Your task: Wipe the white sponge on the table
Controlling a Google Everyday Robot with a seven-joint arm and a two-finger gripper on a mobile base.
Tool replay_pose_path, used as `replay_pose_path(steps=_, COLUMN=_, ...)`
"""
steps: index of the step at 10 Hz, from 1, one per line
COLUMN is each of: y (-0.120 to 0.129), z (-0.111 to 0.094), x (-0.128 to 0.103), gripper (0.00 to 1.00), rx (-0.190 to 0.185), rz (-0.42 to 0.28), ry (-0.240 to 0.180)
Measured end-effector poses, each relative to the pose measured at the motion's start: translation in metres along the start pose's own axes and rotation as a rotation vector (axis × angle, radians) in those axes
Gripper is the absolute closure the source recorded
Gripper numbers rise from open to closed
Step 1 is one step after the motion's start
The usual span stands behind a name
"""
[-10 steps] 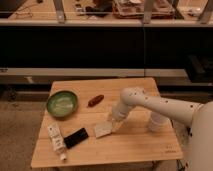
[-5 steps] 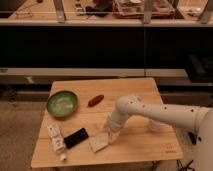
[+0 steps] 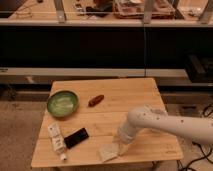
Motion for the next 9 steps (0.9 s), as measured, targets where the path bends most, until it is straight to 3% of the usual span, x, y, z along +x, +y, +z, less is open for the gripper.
replay_pose_path(steps=3, y=0.008, z=-0.039, x=0.034, gripper=0.95, rx=0.087, rz=0.1, ry=0.038)
replay_pose_path(steps=5, y=-0.002, z=-0.052, x=0.05, gripper=0.95, rx=0.124, rz=0.143, ry=0.046)
replay_pose_path(steps=9, y=-0.053, z=-0.044, x=0.068, gripper=0.95, rx=0.127, rz=0.187, ry=0.055)
